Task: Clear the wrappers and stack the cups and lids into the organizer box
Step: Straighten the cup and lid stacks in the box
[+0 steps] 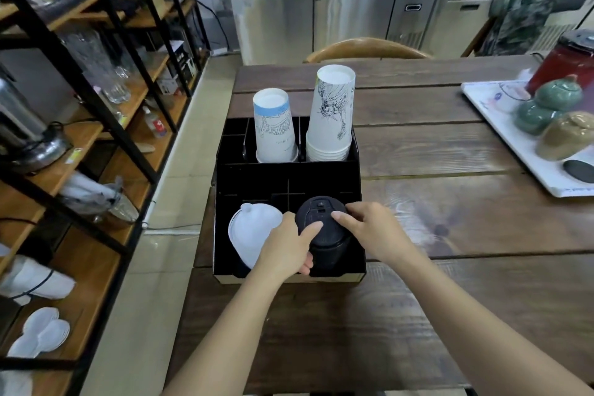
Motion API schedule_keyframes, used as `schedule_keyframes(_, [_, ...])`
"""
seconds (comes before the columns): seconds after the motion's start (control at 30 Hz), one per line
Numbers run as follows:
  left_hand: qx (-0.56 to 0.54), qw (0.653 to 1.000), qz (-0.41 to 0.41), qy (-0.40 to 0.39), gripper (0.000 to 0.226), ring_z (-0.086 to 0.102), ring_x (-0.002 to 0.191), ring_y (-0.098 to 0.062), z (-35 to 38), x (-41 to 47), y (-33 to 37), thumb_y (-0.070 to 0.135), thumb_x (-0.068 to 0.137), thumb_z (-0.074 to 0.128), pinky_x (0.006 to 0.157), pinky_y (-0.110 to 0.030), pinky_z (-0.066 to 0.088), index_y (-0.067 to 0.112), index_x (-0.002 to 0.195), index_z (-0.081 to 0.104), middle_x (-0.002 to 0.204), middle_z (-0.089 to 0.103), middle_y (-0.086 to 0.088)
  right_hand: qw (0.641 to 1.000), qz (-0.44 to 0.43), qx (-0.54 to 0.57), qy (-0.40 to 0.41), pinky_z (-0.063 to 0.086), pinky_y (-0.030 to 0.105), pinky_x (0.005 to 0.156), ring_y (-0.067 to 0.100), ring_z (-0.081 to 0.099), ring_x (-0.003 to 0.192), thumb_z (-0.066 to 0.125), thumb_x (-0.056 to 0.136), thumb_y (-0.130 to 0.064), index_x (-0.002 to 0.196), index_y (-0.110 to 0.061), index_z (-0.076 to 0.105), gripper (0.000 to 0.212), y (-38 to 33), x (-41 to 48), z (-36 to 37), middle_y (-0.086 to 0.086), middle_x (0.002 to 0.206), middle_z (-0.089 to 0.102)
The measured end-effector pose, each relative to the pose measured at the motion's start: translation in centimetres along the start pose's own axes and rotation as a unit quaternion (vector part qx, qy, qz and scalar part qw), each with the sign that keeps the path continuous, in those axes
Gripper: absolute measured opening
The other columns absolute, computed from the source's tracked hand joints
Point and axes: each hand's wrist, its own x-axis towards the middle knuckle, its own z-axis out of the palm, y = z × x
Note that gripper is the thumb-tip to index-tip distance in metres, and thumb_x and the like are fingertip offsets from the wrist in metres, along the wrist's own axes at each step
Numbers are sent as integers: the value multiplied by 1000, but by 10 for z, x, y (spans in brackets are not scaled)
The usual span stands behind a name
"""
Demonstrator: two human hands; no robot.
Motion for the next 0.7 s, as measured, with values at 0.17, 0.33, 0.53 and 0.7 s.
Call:
schedule_keyframes(0.17, [9,999,31,23,45,65,90,-25,8,-3,-5,48,93,39,79,-38,57,18,127,42,102,65,-7,998,-12,45,-33,50,30,80,22,64,103,53,91,-37,117,-14,62,36,10,0,5,5,108,71])
schedule_keyframes(0.33, [-74,997,8,32,49,54,110,-20,13,8,2,48,95,32,94,-38,47,15,129,44,123,55,-3,993,62,89,-51,46,41,101,25,54,122,45,95,-34,136,-14,46,45,3,5,7,9,131,59])
schedule_keyframes(0.53, [-262,961,-87,25,49,47,116,-18,25,25,9,48,94,35,97,-34,39,19,134,40,130,51,1,986,135,56,-78,58,48,78,35,65,92,45,95,-35,105,1,57,39,-8,15,1,15,103,62])
schedule_keyframes(0.7, [-369,917,-139,54,45,50,120,-25,34,31,6,43,95,31,105,-47,41,20,130,47,134,53,-6,995,78,-4,-55,38,31,64,27,56,89,45,96,-34,106,-6,59,33,-17,14,4,10,96,61])
